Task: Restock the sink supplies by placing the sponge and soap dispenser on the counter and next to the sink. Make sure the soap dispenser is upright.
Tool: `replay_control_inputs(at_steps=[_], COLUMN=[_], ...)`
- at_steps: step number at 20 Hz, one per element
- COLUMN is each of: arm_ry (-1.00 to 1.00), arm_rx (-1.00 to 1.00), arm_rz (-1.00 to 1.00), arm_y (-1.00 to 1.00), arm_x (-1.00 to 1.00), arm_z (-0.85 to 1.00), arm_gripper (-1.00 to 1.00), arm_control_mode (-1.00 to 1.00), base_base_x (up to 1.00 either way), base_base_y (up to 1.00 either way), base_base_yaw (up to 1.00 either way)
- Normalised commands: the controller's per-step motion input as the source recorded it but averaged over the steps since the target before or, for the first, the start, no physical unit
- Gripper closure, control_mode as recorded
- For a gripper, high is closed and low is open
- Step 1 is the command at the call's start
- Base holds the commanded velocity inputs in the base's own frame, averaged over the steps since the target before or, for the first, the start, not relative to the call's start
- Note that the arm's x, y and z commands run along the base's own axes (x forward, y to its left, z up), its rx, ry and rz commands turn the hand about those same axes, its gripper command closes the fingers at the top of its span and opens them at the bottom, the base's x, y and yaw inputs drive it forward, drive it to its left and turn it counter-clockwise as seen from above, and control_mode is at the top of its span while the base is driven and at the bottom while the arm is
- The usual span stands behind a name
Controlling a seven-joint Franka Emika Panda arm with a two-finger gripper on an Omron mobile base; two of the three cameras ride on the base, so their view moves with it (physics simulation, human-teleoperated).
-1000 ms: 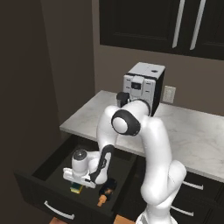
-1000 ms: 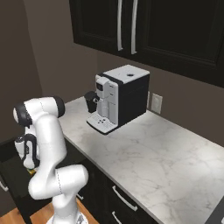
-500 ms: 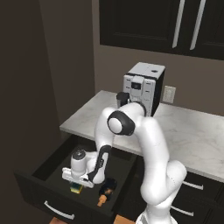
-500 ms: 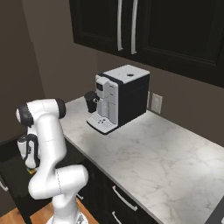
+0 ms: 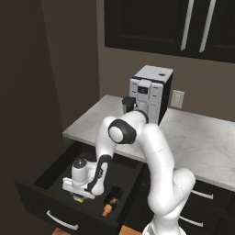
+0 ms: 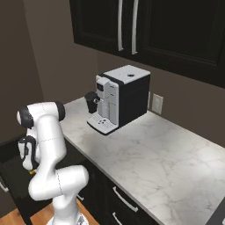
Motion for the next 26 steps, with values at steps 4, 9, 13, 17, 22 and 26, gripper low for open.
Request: replay_control_inputs(at_steps=[4,9,13,17,22,26], arm_ry=[0.04,0.02,-0.11,-0.28,-0.23,-0.05], arm_rx=[0.00,-0.01,0.00,0.00,0.01,0.06], arm_rz=[0.00,0.00,-0.01,-0.08,-0.05,-0.09], arm_y=[0.11,0.05,-0.13,-0.67,-0.35,-0.13], arm_x=[0.06,0.00,-0.39,-0.49,-0.24,0.00], arm_z=[-0.24,-0.23,0.35,1.00,1.00,1.00], arm_gripper=[1.00,1.00,1.00,1.00,1.00,1.00], arm_control_mode=[-1.00,-1.00,-1.00,-1.00,-1.00,-1.00], base_base_x=[0.00,0.00,0.00,0.00,0.00,0.00], base_base_y=[0.00,0.00,0.00,0.00,0.00,0.00], base_base_yaw=[0.00,0.00,0.00,0.00,0.00,0.00])
